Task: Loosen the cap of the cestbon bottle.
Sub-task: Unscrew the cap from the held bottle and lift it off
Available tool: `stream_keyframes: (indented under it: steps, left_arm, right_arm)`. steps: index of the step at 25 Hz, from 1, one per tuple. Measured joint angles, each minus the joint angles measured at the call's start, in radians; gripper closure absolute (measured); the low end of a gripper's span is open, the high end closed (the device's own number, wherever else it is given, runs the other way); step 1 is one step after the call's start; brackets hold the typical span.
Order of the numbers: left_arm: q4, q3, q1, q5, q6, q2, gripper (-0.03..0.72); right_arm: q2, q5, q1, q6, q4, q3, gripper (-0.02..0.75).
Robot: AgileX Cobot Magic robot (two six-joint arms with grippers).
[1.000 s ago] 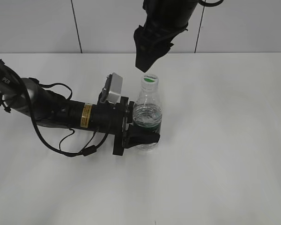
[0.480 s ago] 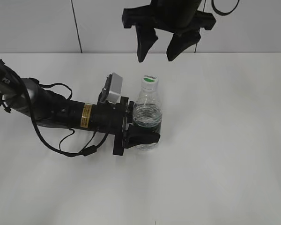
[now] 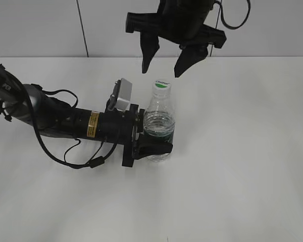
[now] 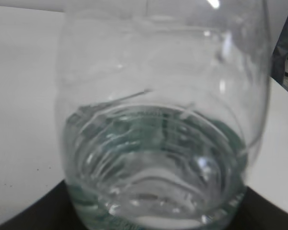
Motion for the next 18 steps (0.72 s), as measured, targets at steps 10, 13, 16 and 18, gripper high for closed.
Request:
stream_keyframes:
  steps: [10,13,16,18]
  left_arm:
    - [-0.002,0.000,0.000,0.000,0.000,0.000,0.274]
    - [-0.003,0.000,0.000,0.000,0.000,0.000,0.274]
    - [-0.006,0.000,-0.001,0.000,0.000,0.000,0.274]
    - [-0.007,0.000,-0.001,0.000,0.000,0.000,0.274]
  right_arm:
    - [0.019,-0.001,0.000,0.005,0.015,0.071,0.245]
    - [0.020,-0.001,0.000,0.005,0.015,0.073,0.245]
    - [0.020,-0.001,0.000,0.005,0.015,0.073,0.245]
    - [0.020,-0.001,0.000,0.005,0.015,0.073,0.245]
